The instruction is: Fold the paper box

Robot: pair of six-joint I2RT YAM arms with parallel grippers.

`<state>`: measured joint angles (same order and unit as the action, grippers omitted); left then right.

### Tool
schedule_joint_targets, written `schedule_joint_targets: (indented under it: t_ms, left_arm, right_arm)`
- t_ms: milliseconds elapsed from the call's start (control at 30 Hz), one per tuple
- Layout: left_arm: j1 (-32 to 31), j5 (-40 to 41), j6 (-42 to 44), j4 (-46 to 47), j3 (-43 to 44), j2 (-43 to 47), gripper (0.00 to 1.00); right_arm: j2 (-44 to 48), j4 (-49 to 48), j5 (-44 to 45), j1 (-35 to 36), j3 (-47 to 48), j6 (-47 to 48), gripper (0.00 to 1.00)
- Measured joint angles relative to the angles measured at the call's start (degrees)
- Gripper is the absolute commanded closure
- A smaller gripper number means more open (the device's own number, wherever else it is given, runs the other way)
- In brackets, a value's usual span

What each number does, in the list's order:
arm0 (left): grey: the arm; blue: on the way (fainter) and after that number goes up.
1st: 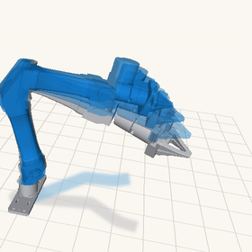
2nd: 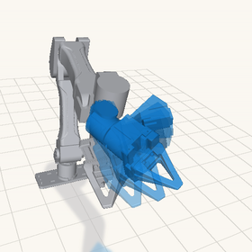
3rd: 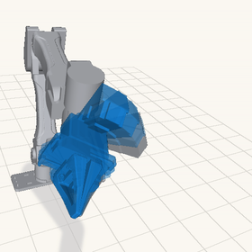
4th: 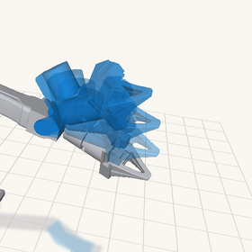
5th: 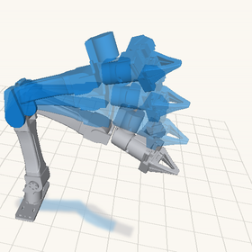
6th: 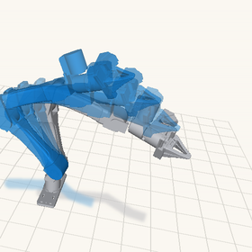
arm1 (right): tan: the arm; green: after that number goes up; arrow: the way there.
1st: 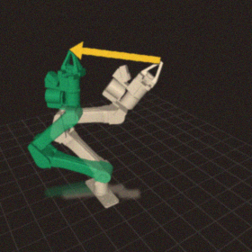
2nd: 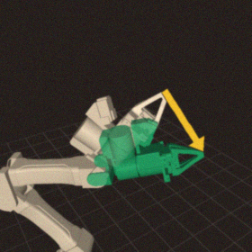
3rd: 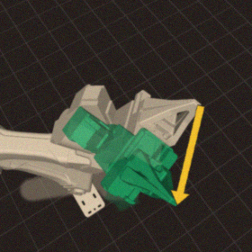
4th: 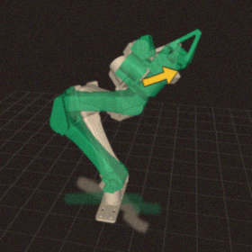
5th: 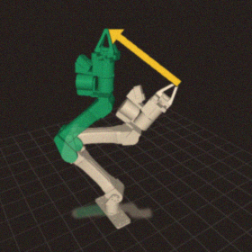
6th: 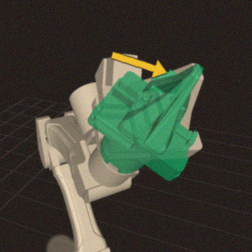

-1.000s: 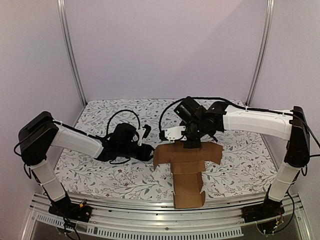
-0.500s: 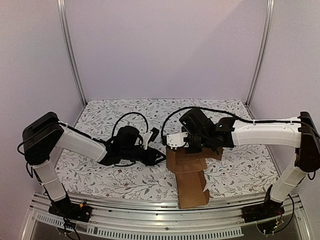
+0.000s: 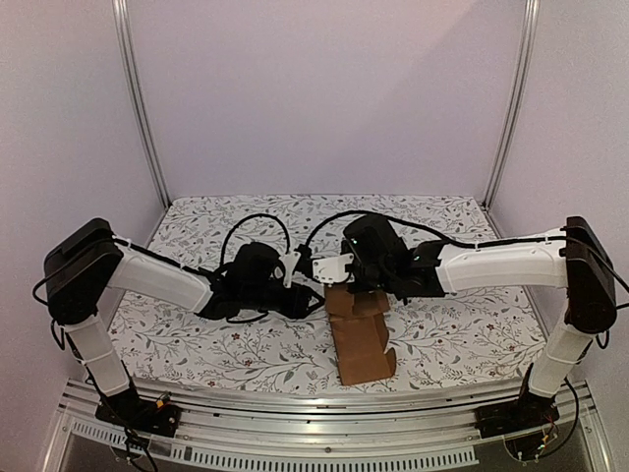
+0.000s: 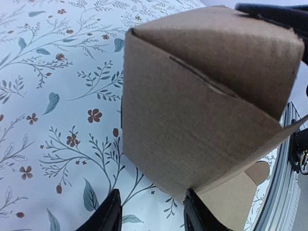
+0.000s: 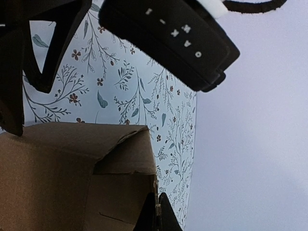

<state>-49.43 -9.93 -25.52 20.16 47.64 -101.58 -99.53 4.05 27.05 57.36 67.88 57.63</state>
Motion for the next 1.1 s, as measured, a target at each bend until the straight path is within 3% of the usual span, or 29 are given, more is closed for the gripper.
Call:
schedule_joint_targets:
  t_ms: [667,1100]
  left_arm:
    - [-0.3,0.2,3.9,6.1,-4.6,0.8,0.52]
    - [-1.7,0.8,5.8,7.5,0.4,-3.6,0.57]
  right_arm:
    - [-0.2,-5.8,2.6,0.0,-5.3,-2.0,1.0]
    - [-0.2,-6.5,4.3,0.4,-5.3,-3.4,0.99]
